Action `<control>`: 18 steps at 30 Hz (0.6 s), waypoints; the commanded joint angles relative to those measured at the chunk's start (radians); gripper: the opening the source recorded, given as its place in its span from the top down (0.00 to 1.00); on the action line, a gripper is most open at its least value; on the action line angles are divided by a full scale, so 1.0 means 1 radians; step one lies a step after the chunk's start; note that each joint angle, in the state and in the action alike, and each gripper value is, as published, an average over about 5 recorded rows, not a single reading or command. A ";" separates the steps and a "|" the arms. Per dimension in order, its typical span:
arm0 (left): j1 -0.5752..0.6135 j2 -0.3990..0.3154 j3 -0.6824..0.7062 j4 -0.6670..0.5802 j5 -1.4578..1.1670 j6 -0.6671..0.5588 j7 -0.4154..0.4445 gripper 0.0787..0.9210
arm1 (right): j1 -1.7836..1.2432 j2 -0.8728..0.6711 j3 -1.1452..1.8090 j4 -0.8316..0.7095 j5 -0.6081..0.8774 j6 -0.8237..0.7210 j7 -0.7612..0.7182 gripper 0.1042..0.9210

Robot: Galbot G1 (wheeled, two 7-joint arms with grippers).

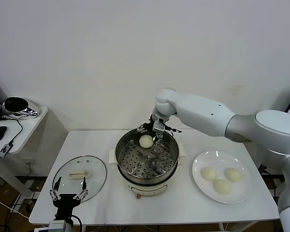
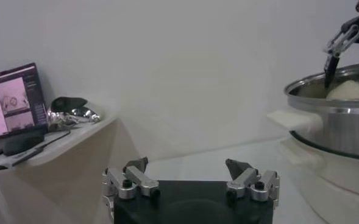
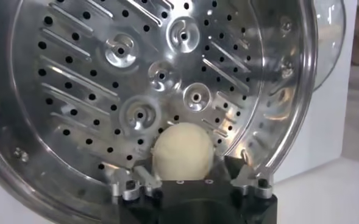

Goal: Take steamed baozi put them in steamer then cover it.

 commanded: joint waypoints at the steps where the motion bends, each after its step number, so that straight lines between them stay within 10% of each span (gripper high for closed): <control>1: 0.003 0.001 -0.001 -0.010 0.001 0.001 0.000 0.12 | 0.095 -0.043 -0.044 0.105 0.149 -0.082 -0.041 0.12; 8: 0.023 0.013 -0.010 -0.049 0.000 0.001 0.001 0.12 | 0.332 -0.332 -0.194 0.495 0.543 -0.700 -0.125 0.12; 18: 0.027 0.025 0.006 -0.065 0.012 0.003 0.002 0.12 | 0.381 -0.730 -0.230 0.731 0.519 -1.064 -0.128 0.12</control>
